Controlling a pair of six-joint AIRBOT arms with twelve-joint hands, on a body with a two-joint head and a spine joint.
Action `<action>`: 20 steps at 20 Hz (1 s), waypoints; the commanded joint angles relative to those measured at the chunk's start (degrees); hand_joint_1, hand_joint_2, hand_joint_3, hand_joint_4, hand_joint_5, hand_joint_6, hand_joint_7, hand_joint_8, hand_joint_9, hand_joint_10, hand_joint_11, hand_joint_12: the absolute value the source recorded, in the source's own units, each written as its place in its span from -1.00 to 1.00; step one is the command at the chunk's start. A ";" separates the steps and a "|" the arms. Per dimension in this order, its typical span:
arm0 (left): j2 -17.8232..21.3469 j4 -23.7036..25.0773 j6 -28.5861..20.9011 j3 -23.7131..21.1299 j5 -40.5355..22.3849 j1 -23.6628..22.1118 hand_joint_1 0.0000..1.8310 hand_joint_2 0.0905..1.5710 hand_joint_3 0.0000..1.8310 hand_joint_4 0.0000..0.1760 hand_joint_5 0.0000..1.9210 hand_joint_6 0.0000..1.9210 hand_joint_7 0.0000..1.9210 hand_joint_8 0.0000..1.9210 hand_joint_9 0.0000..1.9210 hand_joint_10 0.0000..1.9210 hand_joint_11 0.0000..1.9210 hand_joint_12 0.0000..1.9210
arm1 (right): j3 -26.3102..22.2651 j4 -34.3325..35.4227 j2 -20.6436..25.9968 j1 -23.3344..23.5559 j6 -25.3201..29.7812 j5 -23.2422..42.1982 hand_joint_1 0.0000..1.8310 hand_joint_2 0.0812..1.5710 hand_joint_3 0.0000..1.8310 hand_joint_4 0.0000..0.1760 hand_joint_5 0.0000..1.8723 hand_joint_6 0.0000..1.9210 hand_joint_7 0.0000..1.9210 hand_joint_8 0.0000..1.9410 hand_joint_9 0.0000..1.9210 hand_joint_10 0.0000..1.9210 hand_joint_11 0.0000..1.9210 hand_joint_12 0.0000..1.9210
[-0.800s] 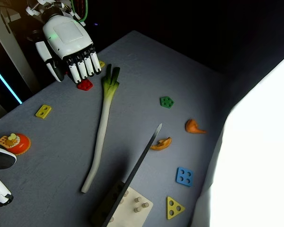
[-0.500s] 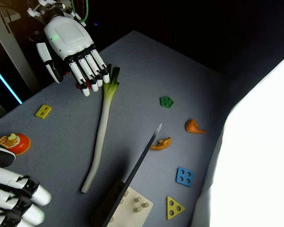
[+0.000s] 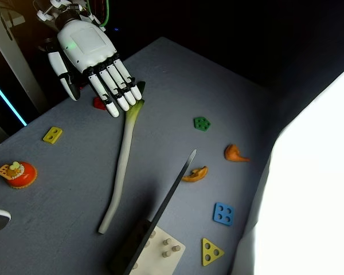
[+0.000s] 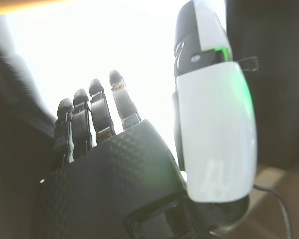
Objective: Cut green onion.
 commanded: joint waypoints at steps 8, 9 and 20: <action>0.40 5.46 1.16 0.47 2.24 0.24 -0.49 0.50 -1.00 -0.32 -1.00 -1.00 -1.00 -1.00 -1.00 -1.00 -1.00 -1.00 | 9.83 -11.69 -8.24 -8.40 20.70 23.14 0.30 0.24 -1.00 -0.69 -1.00 -1.00 -1.00 -1.00 -1.00 -1.00 -1.00 -1.00; 0.45 5.52 1.21 0.31 2.24 0.49 -0.51 0.52 -1.00 -0.31 -1.00 -1.00 -1.00 -1.00 -1.00 -1.00 -1.00 -1.00 | 11.81 -11.92 -9.54 -8.76 22.58 21.46 0.27 0.25 -1.00 -0.65 -1.00 -1.00 -1.00 -1.00 -1.00 -1.00 -1.00 -1.00; -0.04 2.06 1.18 0.29 3.15 1.57 -0.47 0.53 -1.00 -0.26 -1.00 -1.00 -1.00 -1.00 -1.00 -1.00 -1.00 -1.00 | 28.65 -29.93 -22.65 -13.98 46.40 21.37 0.21 0.25 -1.00 -0.38 -1.00 -1.00 -1.00 -1.00 -1.00 -1.00 -1.00 -1.00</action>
